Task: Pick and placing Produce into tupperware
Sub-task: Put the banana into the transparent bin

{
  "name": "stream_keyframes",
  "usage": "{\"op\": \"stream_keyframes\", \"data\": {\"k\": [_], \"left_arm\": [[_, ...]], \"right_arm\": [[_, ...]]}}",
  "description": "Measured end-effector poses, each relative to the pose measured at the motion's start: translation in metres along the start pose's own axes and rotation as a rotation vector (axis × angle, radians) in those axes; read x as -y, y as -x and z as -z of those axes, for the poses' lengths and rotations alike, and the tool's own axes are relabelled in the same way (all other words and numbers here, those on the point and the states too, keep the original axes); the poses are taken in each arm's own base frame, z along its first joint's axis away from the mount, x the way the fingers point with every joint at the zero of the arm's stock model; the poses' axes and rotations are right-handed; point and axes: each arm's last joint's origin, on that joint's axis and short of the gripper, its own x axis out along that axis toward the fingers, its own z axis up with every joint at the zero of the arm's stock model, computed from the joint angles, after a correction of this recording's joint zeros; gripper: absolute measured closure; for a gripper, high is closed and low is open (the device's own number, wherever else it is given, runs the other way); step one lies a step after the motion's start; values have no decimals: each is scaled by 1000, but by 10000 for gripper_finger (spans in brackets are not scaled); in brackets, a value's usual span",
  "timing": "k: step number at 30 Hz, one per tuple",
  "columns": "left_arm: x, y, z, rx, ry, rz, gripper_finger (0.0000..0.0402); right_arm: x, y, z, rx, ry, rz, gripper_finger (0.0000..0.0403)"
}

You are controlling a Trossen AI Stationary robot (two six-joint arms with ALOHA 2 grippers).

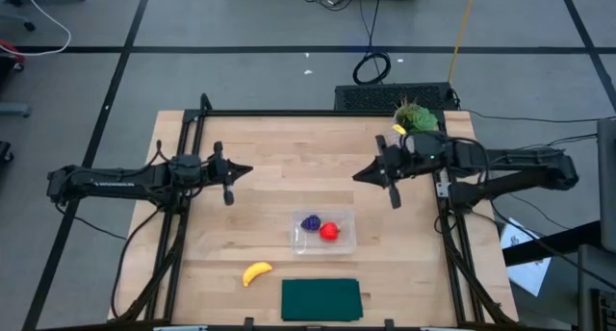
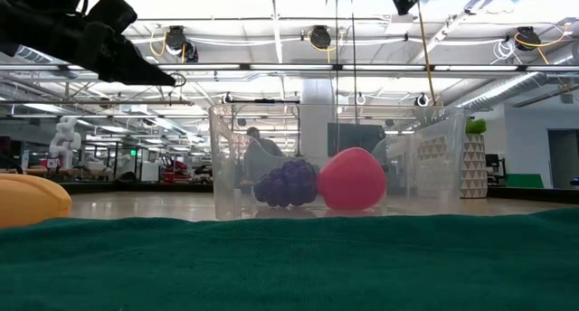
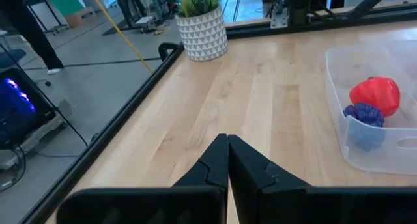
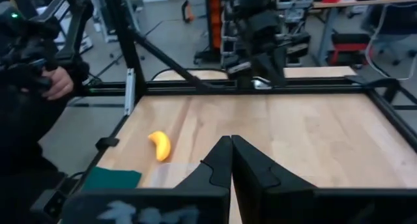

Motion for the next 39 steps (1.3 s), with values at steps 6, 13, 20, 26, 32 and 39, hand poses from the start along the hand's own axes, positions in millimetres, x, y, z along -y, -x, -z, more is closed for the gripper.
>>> {"op": "stream_keyframes", "data": {"k": [6,13,20,26,32,39], "left_arm": [[0,-2,0,-2,1,0,394],[0,-2,0,3,0,-1,394],[0,-2,-1,6,-2,-2,394],[0,-2,-1,6,-1,-1,394],[0,-2,-1,7,-1,-2,394],[0,-2,-1,7,-2,-2,394]], "right_arm": [[4,19,10,60,28,34,403],[8,34,28,150,32,66,403],[14,45,53,196,24,114,403],[18,53,67,241,17,150,403],[18,53,86,267,25,150,403],[21,48,111,319,19,149,403]]}}
